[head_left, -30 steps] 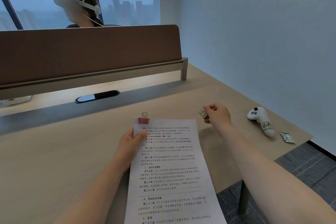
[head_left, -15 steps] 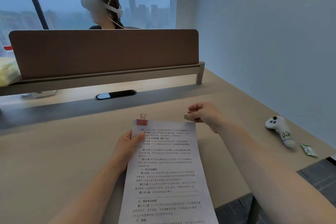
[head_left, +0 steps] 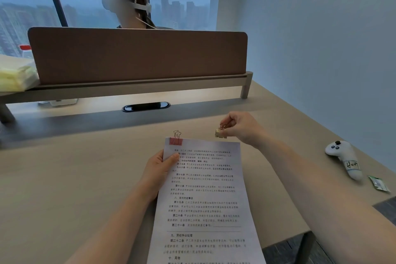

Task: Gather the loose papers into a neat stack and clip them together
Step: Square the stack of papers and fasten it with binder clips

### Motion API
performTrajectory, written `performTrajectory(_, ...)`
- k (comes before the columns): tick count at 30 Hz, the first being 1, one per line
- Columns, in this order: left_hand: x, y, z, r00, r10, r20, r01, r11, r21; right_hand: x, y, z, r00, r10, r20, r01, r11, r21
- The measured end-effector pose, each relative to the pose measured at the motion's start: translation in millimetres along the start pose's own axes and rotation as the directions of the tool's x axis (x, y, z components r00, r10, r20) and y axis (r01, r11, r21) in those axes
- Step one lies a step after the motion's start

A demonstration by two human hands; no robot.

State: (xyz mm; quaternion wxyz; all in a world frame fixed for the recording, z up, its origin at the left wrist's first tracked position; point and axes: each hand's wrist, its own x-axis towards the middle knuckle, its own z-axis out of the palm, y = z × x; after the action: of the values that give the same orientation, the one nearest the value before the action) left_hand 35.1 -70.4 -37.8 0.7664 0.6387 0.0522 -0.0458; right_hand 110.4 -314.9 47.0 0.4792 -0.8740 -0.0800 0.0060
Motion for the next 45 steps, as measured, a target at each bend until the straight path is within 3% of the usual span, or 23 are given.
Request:
performTrajectory(5,-0.1,-0.9,-0.8,1.0,0.008,0.006,-0.008,1.0,-0.021,4.9,-2.9,0.9,0.995,0.018,0.099,-0.013,0.999,-0.052)
performTrajectory(26,4.0,-7.3,-5.6,0.999,0.031,-0.035,-0.035,0.991,-0.13,11.1,4.7,-10.7,0.967,0.146,0.21,-0.149,0.989,-0.004)
performTrajectory(42,3.3,-5.7,-7.5,0.999,0.016,-0.036,-0.022,0.985,-0.17,-1.4,6.7,-3.3,0.968,0.142,0.208,-0.151,0.988,0.026)
performTrajectory(45,2.4,-4.0,-9.4,0.999,0.017,-0.035,-0.024,0.98,-0.199,-8.5,9.5,2.1,0.967,0.147,0.207,-0.176,0.976,0.13)
